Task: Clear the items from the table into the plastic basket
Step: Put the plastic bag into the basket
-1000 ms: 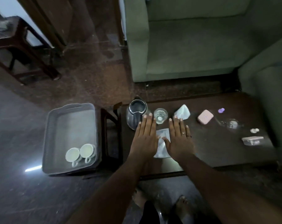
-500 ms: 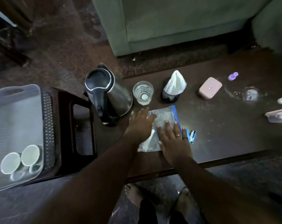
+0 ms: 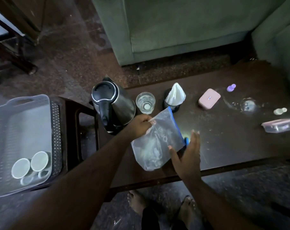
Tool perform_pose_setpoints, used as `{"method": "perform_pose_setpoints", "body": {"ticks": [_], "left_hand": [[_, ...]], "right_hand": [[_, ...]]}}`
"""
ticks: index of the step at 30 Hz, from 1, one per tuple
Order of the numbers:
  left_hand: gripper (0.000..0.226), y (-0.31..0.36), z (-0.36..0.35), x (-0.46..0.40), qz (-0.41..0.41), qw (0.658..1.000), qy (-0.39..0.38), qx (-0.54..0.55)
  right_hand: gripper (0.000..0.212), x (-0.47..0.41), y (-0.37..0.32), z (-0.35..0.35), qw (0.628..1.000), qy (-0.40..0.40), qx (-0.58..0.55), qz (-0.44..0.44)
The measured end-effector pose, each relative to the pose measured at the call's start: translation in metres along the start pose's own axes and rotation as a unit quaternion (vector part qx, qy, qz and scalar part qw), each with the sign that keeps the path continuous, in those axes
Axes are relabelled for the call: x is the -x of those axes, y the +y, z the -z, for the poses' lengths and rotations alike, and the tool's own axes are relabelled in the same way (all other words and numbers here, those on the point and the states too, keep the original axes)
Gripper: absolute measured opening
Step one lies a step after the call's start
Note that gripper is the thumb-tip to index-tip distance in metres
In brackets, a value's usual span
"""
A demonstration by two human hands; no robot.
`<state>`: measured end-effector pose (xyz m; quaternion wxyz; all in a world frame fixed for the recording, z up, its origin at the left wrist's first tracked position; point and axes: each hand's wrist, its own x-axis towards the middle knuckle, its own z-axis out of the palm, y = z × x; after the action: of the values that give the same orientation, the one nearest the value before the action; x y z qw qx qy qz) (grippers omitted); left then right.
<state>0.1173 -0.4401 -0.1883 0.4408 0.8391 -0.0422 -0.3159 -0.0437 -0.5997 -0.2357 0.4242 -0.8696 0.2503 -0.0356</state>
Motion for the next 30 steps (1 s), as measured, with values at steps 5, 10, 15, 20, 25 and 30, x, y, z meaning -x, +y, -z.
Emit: {"method": "perform_pose_setpoints", "body": {"ticks": [5,10,15,20,25,30], "left_hand": [[0.010,0.027,0.025,0.048,0.066,0.984,0.019,0.167],[0.012,0.057,0.052,0.119,0.071,0.966,0.074,0.239],[0.041,0.085,0.085,0.186,0.031,0.940,0.178,0.290],[0.023,0.089,0.125,0.237,-0.002,0.941,0.186,0.284],[0.048,0.056,0.163,0.255,0.015,0.957,0.187,0.223],[0.025,0.006,0.193,0.251,0.036,0.972,0.233,0.018]], "right_hand": [[0.048,0.020,-0.050,0.037,0.852,-0.165,-0.421,-0.264],[0.028,0.022,-0.111,0.081,0.822,-0.149,-0.492,-0.246],[0.048,0.018,-0.170,0.124,0.900,-0.137,-0.387,-0.144],[0.038,0.015,-0.223,0.144,0.906,-0.273,-0.324,-0.020],[0.038,-0.004,-0.265,0.116,0.925,-0.337,-0.135,0.113],[0.015,-0.029,-0.307,0.051,0.927,-0.328,-0.016,0.184]]}}
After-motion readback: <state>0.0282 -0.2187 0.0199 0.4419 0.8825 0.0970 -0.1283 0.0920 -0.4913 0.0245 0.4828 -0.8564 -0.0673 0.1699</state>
